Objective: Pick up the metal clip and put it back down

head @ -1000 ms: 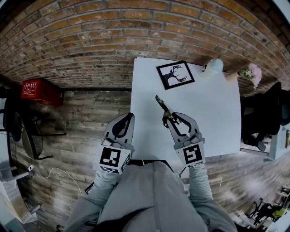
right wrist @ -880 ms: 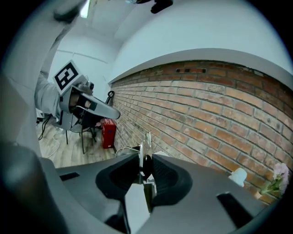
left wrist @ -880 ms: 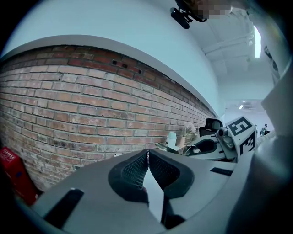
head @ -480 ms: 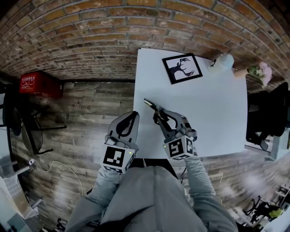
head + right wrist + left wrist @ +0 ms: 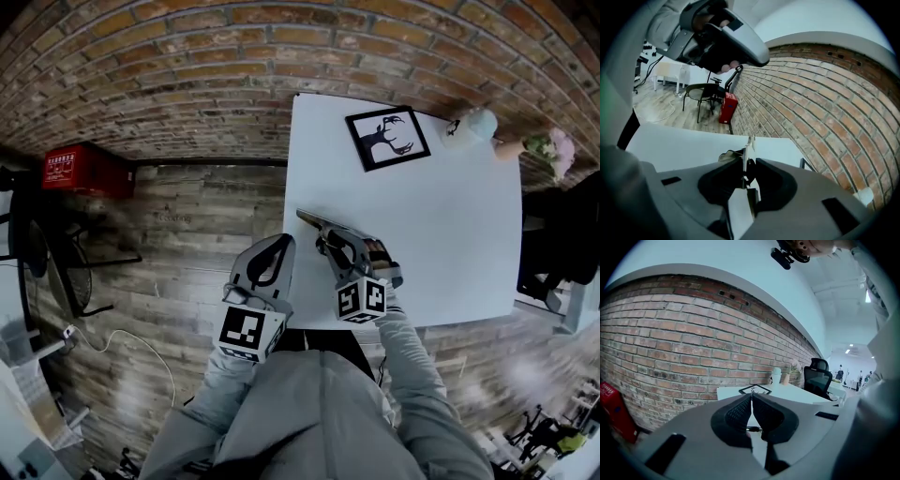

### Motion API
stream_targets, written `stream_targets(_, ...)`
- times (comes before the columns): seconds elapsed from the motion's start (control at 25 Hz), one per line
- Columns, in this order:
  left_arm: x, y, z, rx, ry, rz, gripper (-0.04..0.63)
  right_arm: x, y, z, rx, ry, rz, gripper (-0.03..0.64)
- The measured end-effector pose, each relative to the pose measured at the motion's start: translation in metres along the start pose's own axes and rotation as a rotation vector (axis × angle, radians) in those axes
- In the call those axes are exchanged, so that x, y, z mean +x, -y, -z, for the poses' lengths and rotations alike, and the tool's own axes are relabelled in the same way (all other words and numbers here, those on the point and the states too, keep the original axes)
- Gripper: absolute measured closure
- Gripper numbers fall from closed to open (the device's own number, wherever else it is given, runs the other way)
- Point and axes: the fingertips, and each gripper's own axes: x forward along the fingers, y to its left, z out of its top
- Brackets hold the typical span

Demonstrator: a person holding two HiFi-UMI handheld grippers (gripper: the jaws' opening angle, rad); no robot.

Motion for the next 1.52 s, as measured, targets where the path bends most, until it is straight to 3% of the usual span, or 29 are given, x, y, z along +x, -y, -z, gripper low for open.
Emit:
stream_targets(0.36,-0.001,-0.004,0.006,-0.001,-0.006,-0.012,0.561,0.015,-0.018,0.01,-0.119,-0.033,-0.017,0.515)
stream_targets(0.68,-0.005,-0.008,0.008,-0.006,-0.005,-0.025,0.561,0.017,-0.025,0.009,-0.107,-0.015,-0.058,0.504)
stream_targets(1.2,-0.011,-0.011,-0.006,0.006,0.021,-0.034,0.561,0.0,-0.025,0.006,-0.007,0.013,-0.103,0.435)
stream_targets(1.52,-0.016,-0.005,-0.026,0.03,0.06,-0.026,0.561,-0.044,-0.008,-0.01,0.116,0.083,-0.071,0.425)
